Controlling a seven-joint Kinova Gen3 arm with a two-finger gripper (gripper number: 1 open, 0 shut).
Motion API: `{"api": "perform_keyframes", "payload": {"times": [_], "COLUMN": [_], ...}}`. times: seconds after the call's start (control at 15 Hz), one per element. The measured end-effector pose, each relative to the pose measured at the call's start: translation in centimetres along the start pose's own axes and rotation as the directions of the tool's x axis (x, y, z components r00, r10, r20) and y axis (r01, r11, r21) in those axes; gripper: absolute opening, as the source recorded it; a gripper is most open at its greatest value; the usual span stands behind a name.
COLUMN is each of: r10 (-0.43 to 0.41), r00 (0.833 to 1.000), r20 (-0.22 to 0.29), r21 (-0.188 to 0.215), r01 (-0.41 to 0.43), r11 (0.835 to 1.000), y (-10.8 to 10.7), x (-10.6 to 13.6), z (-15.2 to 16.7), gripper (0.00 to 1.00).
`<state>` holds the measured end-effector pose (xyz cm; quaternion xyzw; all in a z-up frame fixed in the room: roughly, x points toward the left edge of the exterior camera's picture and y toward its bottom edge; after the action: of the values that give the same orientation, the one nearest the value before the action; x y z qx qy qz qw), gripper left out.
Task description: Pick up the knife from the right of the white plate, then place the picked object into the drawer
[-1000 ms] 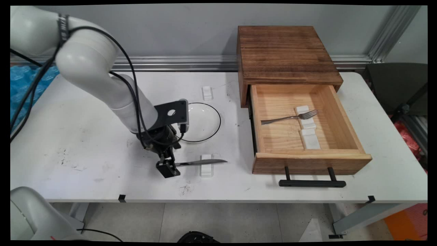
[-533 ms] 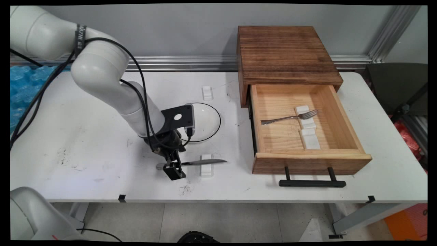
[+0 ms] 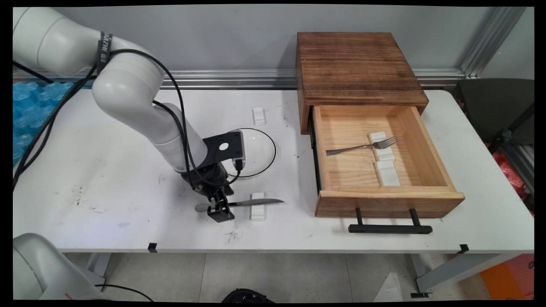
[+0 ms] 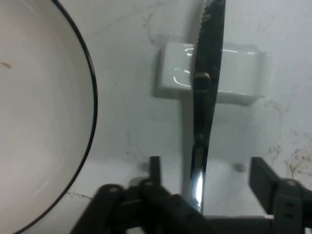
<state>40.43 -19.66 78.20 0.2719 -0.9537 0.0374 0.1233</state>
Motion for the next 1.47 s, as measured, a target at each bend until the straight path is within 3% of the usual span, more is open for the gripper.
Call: {"api": "perform_keyframes", "payload": {"times": [1.0, 1.47], "r10": [0.001, 0.016], "r00": [1.000, 1.000], "r20": [-0.015, -0.007], "r21": [-0.009, -0.027], "r01": [-0.001, -0.017], "r11": [1.000, 1.000], "y": [-0.3, -0.3], "x": [0.2, 0.3], "z": [-0.5, -4.1], "gripper": [0.00, 0.00]}}
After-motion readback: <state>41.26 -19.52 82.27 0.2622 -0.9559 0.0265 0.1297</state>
